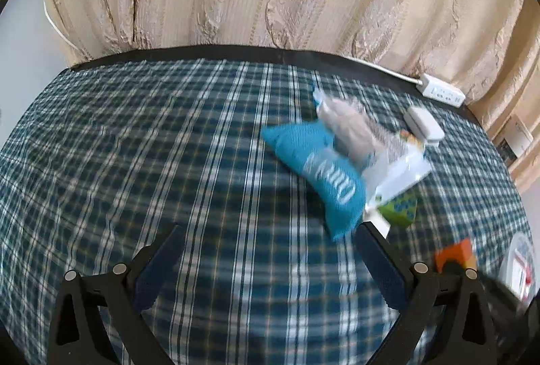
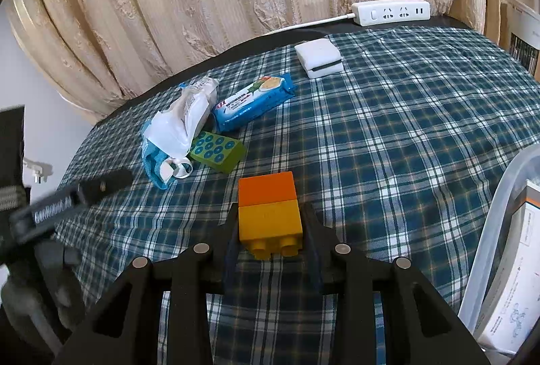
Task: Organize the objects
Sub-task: 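Grasp the blue Cure towel with the left tool while the right holds the block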
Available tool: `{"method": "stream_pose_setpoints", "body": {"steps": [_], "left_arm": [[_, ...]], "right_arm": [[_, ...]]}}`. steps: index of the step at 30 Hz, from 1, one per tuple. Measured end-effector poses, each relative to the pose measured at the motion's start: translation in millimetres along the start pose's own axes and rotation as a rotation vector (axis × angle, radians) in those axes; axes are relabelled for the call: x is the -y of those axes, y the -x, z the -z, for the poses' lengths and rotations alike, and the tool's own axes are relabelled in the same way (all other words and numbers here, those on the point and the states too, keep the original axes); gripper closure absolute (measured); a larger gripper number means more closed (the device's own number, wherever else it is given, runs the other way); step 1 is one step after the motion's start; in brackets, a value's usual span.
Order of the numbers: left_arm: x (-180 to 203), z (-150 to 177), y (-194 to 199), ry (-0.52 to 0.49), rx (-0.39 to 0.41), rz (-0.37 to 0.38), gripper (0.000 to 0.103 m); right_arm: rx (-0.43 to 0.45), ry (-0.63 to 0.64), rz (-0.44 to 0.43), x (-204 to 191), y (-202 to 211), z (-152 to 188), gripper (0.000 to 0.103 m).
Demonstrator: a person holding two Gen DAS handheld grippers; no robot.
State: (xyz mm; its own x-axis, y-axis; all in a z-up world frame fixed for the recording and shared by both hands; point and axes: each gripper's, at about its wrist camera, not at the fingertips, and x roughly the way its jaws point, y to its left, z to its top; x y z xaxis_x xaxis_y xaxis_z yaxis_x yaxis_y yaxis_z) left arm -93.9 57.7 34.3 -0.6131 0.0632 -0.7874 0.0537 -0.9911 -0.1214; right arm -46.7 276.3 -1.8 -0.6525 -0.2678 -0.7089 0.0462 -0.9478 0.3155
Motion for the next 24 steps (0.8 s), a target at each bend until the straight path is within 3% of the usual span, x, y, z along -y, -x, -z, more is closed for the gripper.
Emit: {"method": "stream_pose_setpoints", "body": {"steps": [12,24], "left_arm": [[8.5,-37.9,-27.4,0.073,-0.016,-0.012,0.000],[4.4,-40.7,-50.1,0.085,-0.038,-0.047,0.000]], "right_arm": [[-0.002,-0.005,-0.007,0.2,0.2,-0.1,0.067],[-0.003,-0.006,-0.008,0.3,-0.2,-0.3,0.067]]}}
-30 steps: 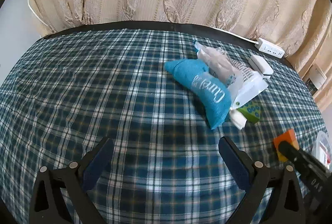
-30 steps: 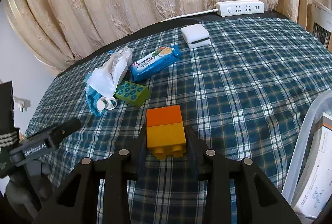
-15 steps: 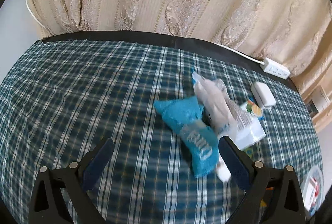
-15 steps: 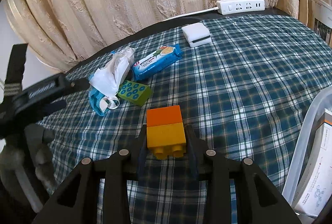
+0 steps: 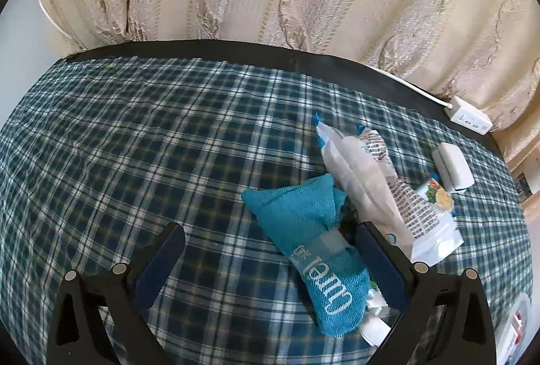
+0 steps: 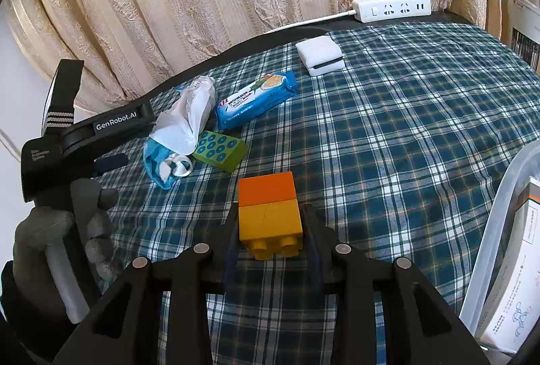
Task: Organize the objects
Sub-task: 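Grasp the blue Cure towel with the left tool while the right holds the block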
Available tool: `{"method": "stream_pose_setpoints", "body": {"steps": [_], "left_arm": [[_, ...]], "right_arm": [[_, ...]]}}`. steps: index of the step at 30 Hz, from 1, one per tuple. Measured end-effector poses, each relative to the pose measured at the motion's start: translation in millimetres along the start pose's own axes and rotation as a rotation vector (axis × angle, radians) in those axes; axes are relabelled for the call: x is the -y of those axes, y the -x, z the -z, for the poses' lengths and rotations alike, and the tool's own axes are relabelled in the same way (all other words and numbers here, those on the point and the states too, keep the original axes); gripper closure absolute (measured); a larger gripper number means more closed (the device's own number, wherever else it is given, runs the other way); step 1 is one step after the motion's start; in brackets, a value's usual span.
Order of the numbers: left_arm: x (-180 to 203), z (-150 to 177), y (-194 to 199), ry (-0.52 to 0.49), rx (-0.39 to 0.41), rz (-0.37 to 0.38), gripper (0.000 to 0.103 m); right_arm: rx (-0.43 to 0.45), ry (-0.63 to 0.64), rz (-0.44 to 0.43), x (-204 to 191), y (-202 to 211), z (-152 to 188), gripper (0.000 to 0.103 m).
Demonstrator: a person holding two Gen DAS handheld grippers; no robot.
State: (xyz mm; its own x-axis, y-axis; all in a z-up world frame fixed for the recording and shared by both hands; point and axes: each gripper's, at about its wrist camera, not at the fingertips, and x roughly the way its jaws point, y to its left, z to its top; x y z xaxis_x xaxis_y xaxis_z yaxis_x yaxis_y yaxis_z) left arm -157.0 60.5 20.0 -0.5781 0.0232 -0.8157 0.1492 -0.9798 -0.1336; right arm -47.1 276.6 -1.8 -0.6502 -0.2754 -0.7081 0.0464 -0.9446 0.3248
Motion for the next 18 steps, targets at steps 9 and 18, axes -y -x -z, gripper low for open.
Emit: {"method": "stream_pose_setpoints", "body": {"steps": [9,18], "left_arm": [[-6.5,7.1,9.5,-0.073,0.056,-0.062,0.000],[-23.9,12.4,16.0,-0.089,0.074,-0.079,0.000]], "right_arm": [[0.000,0.000,0.000,0.1,0.2,-0.2,0.067],[-0.001,-0.001,-0.001,0.1,0.1,-0.2,0.067]]}}
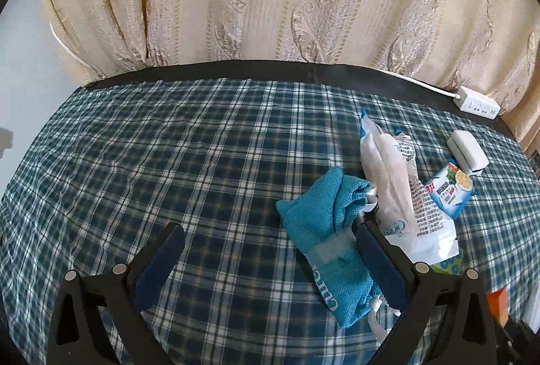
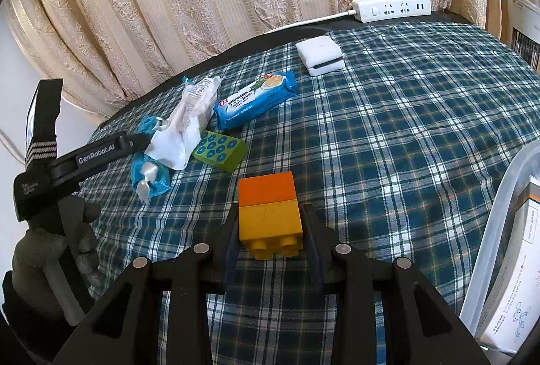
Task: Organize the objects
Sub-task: 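Grasp the blue Cure towel with the left tool while the right holds the block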
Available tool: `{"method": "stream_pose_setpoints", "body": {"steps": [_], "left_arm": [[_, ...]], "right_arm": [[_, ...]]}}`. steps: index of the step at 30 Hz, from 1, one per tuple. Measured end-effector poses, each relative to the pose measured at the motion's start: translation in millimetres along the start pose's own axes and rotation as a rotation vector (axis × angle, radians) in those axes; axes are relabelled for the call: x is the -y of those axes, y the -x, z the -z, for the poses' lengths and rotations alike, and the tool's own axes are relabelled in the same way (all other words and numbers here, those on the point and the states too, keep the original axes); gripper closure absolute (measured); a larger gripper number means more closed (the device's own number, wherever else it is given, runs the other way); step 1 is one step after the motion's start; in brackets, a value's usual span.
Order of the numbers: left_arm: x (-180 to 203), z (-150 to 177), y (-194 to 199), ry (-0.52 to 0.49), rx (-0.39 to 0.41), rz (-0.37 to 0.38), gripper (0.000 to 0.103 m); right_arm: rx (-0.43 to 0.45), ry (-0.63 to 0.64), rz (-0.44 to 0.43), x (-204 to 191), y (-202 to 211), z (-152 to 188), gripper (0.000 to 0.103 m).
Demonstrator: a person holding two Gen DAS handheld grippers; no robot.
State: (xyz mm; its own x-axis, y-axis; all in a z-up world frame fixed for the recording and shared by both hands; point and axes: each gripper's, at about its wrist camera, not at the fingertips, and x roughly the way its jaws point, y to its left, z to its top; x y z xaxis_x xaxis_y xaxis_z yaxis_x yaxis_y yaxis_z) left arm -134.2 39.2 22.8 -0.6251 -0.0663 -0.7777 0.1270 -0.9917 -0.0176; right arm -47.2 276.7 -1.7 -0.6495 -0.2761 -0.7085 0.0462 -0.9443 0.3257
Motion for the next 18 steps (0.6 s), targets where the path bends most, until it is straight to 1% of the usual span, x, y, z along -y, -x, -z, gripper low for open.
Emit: {"method": "stream_pose_setpoints", "body": {"steps": [3,7,11,13,15,16,18], "left_arm": [[0.3,-1.2,-2.1,0.017,-0.011,0.013,0.000],[12.2,-2.0,-9.3,-0.006,-0.024,0.004,0.000],[18.7,-0.9,-16.6,-0.015,-0.044,0.009,0.004],[20.0,-1.7,-17.8,-0.009,-0.049,0.026,0.009],[22.4,-2.4,-17.9,-0.016,-0.051,0.047,0.024],[24.1,-2.6,-17.0,-0.023,-0.050,0.060,0.027],[28.3,-2.1,-15.1,-0.039,-0.049,0.087,0.044]], "right_arm": [[0.000,0.000,0.000,0.1,0.0,0.0,0.067],[0.000,0.000,0.000,0.0,-0.1,0.1,0.067],[0.000,-0.001,-0.001,0.0,-0.2,0.0,0.067],[0.000,0.000,0.000,0.0,-0.2,0.0,0.067],[0.000,0.001,0.000,0.1,-0.3,-0.1,0.067],[0.000,0.000,0.000,0.2,-0.3,-0.1,0.067],[0.000,-0.001,-0.001,0.2,-0.4,-0.1,0.067]]}}
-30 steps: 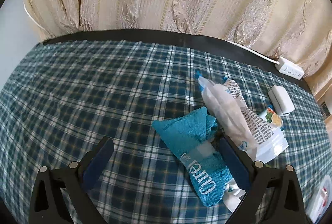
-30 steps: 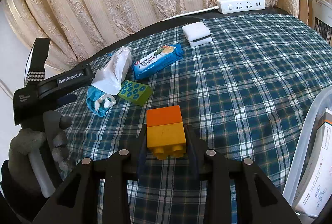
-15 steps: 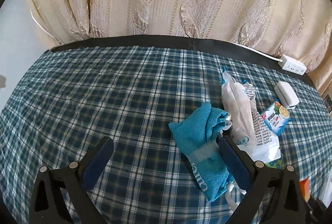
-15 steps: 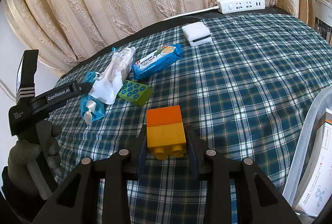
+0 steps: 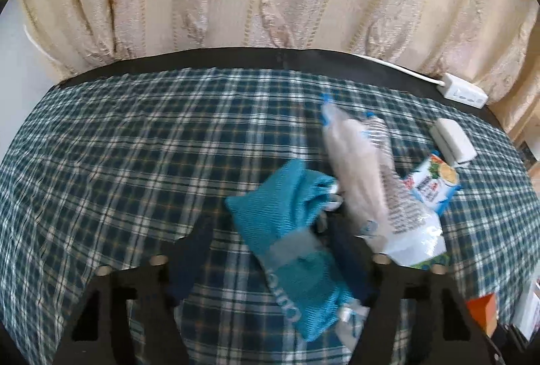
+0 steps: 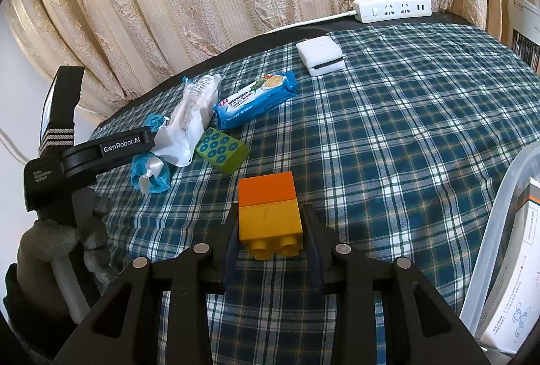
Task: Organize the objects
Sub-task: 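Grasp the blue Cure towel with the left tool while the right holds the block, then lift the blue towel with the left tool while the right carries the block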
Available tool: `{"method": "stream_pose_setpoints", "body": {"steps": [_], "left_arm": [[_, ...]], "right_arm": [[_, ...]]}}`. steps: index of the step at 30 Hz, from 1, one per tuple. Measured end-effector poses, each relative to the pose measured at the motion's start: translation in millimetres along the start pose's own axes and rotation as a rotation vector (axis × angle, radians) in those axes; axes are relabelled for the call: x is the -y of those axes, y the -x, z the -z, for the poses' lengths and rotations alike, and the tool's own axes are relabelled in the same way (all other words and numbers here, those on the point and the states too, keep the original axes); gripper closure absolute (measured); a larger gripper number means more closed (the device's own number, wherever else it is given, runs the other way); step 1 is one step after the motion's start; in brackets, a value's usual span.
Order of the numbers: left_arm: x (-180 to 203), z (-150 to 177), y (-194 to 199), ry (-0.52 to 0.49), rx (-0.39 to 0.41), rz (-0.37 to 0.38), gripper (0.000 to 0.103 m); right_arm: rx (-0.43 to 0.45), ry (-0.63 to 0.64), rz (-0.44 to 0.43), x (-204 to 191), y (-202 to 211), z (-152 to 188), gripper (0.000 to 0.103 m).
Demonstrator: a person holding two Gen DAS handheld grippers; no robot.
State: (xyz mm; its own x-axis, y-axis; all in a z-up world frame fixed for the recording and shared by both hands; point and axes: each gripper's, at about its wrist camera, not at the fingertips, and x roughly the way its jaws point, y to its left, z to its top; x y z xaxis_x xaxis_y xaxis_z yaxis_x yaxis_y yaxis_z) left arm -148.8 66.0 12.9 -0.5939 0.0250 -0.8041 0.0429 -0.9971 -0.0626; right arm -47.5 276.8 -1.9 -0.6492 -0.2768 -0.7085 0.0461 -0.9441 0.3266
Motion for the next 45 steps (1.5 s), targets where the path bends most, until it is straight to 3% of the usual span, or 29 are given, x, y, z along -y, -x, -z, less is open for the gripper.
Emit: {"method": "stream_pose_setpoints", "body": {"steps": [8,45], "left_arm": [[-2.6,4.9,7.0,0.017,0.012,0.023,0.053],[-10.9,54.5,86.5,0.010,0.075,0.079,0.054]], "right_arm": [[0.000,0.000,0.000,0.1,0.6,-0.6,0.067],[0.048,0.027,-0.028,-6.0,10.3,-2.7,0.068]]}}
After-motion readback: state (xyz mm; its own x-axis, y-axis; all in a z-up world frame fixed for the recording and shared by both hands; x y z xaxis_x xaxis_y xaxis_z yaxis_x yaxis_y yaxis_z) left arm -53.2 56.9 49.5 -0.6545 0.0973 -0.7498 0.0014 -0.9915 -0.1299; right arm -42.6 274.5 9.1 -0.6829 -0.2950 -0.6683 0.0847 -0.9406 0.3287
